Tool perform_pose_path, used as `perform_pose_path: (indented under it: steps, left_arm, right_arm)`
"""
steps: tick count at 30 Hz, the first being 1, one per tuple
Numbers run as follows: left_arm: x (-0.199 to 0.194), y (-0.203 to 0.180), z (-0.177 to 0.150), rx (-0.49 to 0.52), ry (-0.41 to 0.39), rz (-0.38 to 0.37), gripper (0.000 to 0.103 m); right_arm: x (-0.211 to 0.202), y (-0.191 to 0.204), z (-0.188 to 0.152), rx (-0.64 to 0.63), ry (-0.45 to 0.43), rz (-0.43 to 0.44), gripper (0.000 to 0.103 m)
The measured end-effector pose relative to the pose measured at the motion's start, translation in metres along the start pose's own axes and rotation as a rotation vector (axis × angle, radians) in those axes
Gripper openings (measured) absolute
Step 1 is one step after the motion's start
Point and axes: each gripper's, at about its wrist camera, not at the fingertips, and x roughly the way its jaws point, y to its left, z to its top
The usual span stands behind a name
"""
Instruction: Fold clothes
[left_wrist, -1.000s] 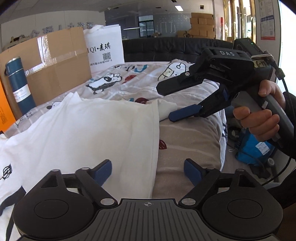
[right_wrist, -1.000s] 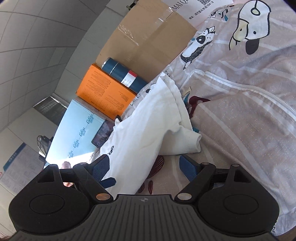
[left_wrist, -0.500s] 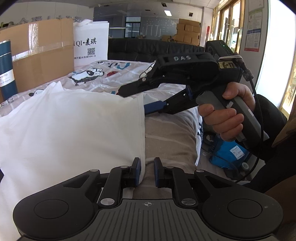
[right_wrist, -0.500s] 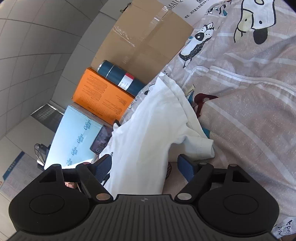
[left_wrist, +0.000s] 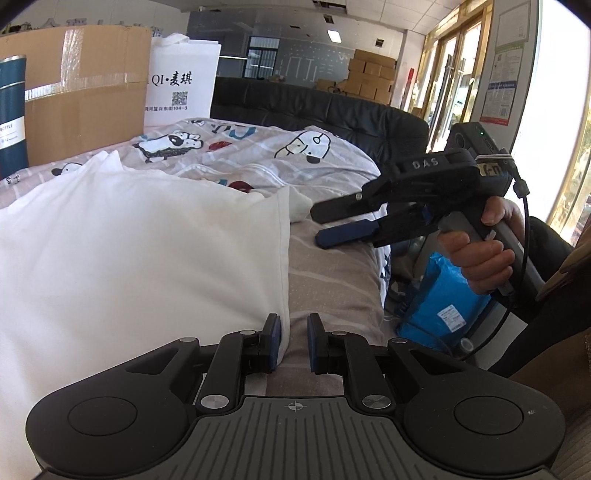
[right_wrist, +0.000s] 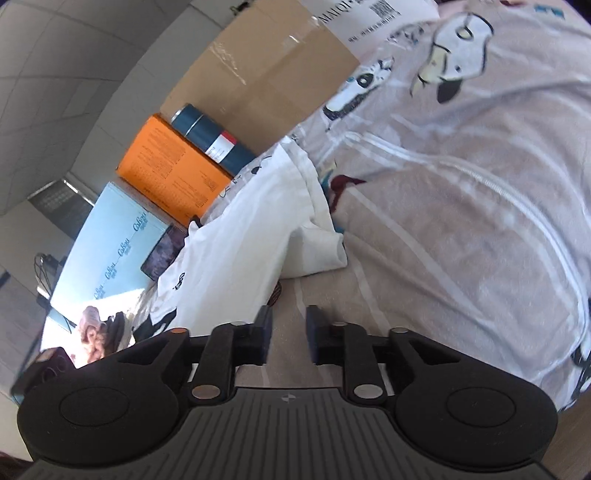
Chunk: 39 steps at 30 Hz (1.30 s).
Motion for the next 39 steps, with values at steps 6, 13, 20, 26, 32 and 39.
perform_pose_path:
  steps: [6, 13, 20, 26, 32, 39]
  left_arm:
    - [-0.001, -0.001, -0.002, -0.001, -0.009, 0.005, 0.015]
    - [-0.002, 0.001, -0.003, -0.016, -0.019, -0.007, 0.016]
    - [-0.005, 0.004, -0.005, -0.037, -0.031, -0.024, 0.016]
    - [-0.006, 0.008, -0.005, -0.056, -0.036, -0.041, 0.016]
    - [-0.006, 0.009, -0.005, -0.061, -0.036, -0.048, 0.017]
    - [-0.007, 0.008, -0.005, -0.059, -0.041, -0.068, 0.023]
  right_arm:
    - [0.013, 0.003, 0.016, 0.137, -0.024, 0.076, 0.069]
    - [0.046, 0.026, 0.037, 0.228, 0.020, -0.123, 0.079]
    - [0.054, 0.022, 0.049, 0.366, -0.025, -0.203, 0.053]
    - [0.040, 0.018, 0.042, 0.265, -0.094, -0.200, 0.004]
    - [0.010, 0.025, 0.034, 0.086, -0.188, -0.167, 0.004]
    - [0.001, 0.007, 0.011, 0.039, -0.151, -0.285, 0.004]
